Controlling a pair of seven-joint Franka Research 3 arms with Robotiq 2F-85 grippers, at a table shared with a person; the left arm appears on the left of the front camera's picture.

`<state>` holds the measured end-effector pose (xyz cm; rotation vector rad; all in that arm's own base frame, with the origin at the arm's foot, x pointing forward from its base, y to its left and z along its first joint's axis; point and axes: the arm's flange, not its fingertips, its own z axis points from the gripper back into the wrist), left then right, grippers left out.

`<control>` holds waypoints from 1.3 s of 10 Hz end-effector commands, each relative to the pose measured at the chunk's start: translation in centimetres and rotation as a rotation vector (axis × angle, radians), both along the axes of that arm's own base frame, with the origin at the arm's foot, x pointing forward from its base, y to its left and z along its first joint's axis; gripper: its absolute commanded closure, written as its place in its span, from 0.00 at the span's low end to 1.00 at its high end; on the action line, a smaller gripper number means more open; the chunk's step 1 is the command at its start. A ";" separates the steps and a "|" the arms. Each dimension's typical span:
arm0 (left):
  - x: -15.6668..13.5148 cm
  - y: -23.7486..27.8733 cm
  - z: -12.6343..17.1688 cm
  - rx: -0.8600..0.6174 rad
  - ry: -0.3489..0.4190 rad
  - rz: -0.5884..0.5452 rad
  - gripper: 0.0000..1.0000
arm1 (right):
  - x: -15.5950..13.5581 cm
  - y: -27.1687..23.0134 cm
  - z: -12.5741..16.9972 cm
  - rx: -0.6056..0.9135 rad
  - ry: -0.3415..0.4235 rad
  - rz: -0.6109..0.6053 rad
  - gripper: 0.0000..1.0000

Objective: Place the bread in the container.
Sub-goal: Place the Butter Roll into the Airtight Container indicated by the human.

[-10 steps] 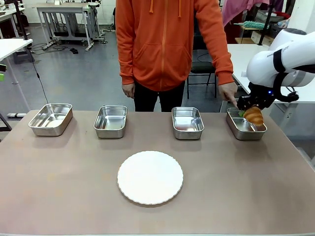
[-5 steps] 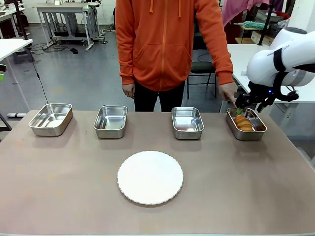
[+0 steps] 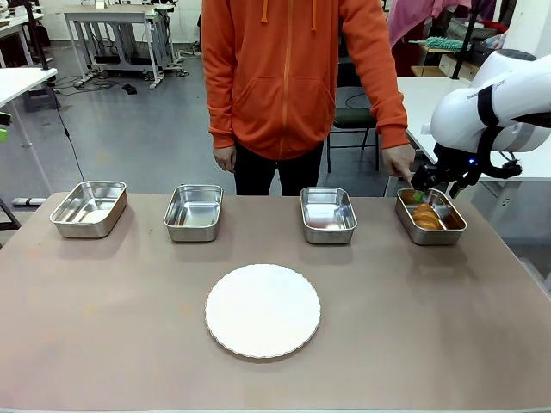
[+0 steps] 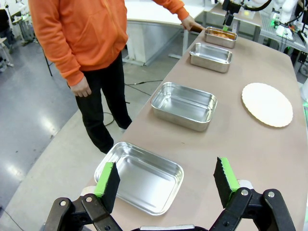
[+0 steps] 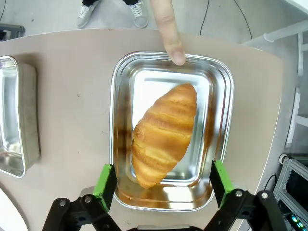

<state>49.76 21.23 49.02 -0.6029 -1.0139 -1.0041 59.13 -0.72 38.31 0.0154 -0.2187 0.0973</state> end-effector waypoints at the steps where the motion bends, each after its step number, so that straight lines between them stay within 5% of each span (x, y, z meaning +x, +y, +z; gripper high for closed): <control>1: 0.1 -0.1 0.1 0.004 -0.004 0.002 0.00 | 0.0 -0.1 0.1 0.003 -0.002 -0.003 0.00; 7: 0.1 -0.1 0.1 0.004 -0.004 0.002 0.00 | -1.3 1.7 1.4 -0.022 -0.028 -0.005 0.00; 10: 0.1 -0.1 0.1 0.004 -0.004 0.002 0.00 | -7.8 6.4 4.9 -0.039 -0.073 -0.044 0.00; 13: 0.1 -0.1 0.1 0.004 -0.004 0.002 0.00 | -15.8 9.5 4.2 -0.032 -0.085 -0.033 0.00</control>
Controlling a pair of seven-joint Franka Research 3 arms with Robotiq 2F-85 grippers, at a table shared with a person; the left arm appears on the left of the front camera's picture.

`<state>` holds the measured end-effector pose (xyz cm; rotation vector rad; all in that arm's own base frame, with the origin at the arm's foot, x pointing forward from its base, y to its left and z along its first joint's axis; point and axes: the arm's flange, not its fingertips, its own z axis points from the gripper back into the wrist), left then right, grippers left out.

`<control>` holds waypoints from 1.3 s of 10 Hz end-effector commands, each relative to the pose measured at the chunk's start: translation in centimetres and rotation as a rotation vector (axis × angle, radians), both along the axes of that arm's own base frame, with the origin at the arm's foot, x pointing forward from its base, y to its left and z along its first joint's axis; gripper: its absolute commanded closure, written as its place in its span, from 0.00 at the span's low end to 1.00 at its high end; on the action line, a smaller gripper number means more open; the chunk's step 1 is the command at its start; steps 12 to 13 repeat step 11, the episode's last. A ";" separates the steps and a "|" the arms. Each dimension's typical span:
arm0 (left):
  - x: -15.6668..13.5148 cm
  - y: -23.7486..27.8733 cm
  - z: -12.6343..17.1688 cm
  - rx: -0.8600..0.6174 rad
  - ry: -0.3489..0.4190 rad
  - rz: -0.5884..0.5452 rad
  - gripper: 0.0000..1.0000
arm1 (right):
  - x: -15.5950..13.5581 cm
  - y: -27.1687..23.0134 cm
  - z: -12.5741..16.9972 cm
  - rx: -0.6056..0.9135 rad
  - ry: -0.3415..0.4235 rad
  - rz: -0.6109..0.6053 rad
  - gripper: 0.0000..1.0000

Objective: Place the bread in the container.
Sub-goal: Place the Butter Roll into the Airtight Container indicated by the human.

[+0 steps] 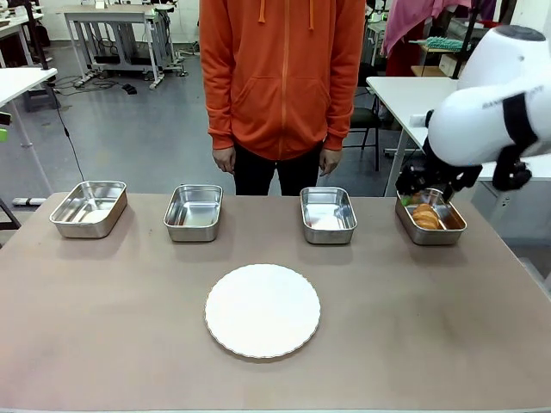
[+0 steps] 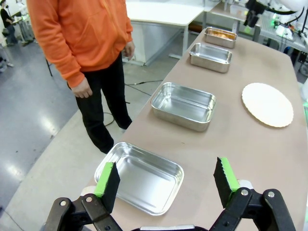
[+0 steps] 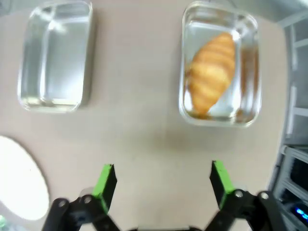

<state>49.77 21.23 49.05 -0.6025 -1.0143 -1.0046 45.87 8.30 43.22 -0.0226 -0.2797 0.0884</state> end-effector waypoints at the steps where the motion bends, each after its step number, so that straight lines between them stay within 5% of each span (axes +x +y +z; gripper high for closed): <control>1: 0.0 -0.1 0.1 0.003 -0.003 0.002 0.00 | -4.3 1.2 -1.4 0.009 -0.013 -0.025 0.00; 5: 0.0 -0.1 0.1 0.003 -0.003 0.002 0.00 | -8.4 2.1 -4.0 0.009 0.019 -0.049 0.00; 7: 0.0 -0.1 0.1 0.003 -0.003 0.002 0.00 | -6.4 2.2 -2.8 -0.020 0.032 -0.011 0.00; 13: 0.0 -0.1 0.1 0.003 -0.003 0.002 0.00 | -6.4 2.2 -2.8 -0.020 0.032 -0.011 0.00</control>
